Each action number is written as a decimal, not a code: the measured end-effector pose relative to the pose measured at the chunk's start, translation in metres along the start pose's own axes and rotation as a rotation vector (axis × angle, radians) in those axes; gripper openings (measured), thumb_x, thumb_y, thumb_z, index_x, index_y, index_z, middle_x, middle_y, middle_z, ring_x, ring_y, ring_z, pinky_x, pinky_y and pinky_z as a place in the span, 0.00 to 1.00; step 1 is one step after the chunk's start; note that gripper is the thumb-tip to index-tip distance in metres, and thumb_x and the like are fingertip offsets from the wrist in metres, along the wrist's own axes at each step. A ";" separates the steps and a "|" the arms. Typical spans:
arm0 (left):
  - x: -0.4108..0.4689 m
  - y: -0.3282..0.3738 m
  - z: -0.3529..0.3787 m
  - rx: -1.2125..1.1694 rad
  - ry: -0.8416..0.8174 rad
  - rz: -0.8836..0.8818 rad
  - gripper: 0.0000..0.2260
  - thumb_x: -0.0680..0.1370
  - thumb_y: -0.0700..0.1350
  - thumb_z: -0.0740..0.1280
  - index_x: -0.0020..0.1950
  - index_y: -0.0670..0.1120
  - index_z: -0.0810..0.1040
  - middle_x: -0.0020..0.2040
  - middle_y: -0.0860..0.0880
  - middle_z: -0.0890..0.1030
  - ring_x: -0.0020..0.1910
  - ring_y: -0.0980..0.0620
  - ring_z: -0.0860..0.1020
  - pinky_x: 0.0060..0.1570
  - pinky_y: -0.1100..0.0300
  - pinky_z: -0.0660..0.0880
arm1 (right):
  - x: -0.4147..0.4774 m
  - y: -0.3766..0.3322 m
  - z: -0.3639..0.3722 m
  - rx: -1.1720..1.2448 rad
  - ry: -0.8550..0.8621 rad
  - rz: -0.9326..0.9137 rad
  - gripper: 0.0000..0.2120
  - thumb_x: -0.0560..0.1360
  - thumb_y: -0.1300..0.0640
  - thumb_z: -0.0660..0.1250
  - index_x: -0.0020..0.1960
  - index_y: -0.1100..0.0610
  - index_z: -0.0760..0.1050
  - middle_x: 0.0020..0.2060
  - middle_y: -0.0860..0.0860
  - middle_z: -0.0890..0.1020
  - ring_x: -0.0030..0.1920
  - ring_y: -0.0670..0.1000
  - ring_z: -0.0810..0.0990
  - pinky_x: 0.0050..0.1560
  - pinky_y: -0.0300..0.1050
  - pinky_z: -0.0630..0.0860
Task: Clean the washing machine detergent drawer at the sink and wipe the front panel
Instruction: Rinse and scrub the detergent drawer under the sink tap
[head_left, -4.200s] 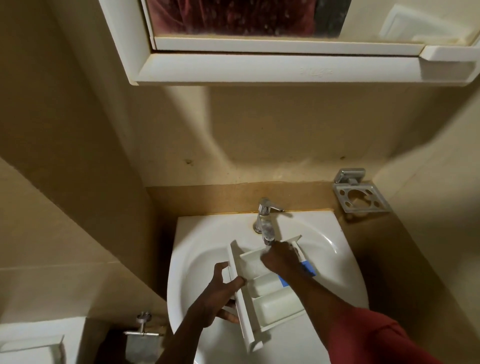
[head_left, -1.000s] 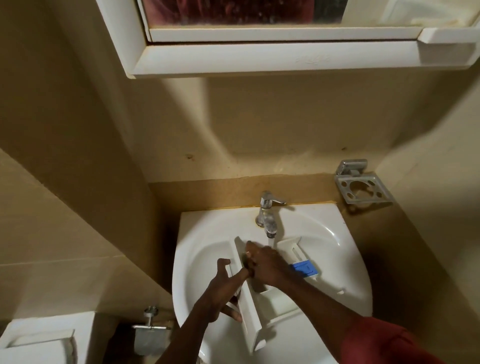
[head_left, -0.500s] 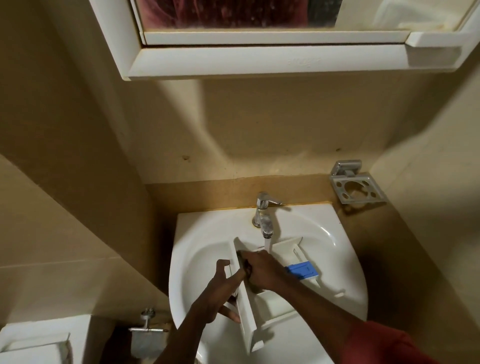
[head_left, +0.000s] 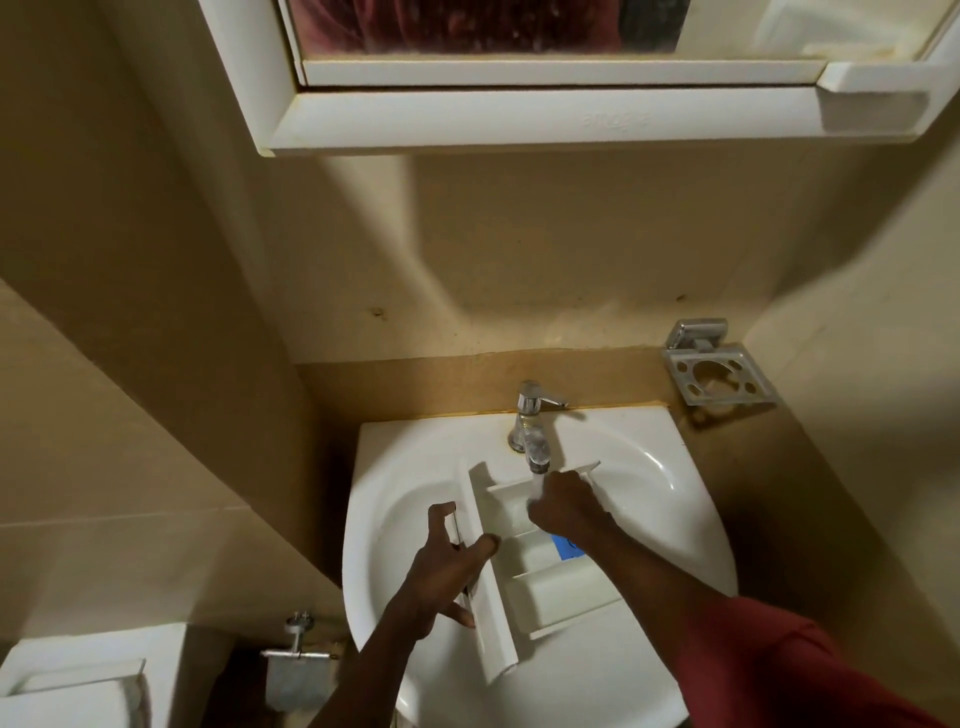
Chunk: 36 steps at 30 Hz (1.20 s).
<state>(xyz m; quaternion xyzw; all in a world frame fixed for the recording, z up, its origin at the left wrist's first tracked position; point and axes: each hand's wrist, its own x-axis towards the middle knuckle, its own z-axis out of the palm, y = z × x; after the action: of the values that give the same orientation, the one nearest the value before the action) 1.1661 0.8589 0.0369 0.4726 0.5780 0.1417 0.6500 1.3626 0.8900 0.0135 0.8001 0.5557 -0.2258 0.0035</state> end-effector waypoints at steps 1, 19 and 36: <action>0.000 0.000 0.000 0.002 -0.001 0.009 0.27 0.71 0.55 0.71 0.63 0.61 0.59 0.49 0.40 0.82 0.46 0.41 0.83 0.32 0.46 0.82 | -0.001 -0.007 0.002 0.002 -0.049 -0.039 0.17 0.75 0.51 0.62 0.57 0.61 0.77 0.55 0.58 0.80 0.57 0.59 0.78 0.55 0.46 0.73; -0.005 -0.002 0.003 -0.009 0.029 0.087 0.26 0.71 0.52 0.70 0.65 0.62 0.61 0.47 0.41 0.82 0.40 0.45 0.83 0.32 0.45 0.82 | -0.009 0.010 -0.016 -0.127 -0.030 0.038 0.19 0.77 0.53 0.60 0.63 0.63 0.74 0.62 0.60 0.77 0.62 0.58 0.76 0.60 0.46 0.71; -0.005 0.001 -0.015 -0.080 -0.086 0.003 0.23 0.77 0.50 0.67 0.68 0.59 0.61 0.51 0.43 0.81 0.44 0.42 0.84 0.40 0.42 0.83 | 0.002 0.003 -0.032 0.029 -0.109 0.100 0.16 0.77 0.54 0.59 0.58 0.64 0.75 0.56 0.61 0.79 0.58 0.60 0.77 0.53 0.47 0.72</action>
<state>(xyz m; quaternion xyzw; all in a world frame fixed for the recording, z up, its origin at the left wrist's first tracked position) 1.1515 0.8625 0.0422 0.4529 0.5427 0.1452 0.6923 1.3778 0.8990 0.0407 0.8134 0.5107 -0.2765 0.0334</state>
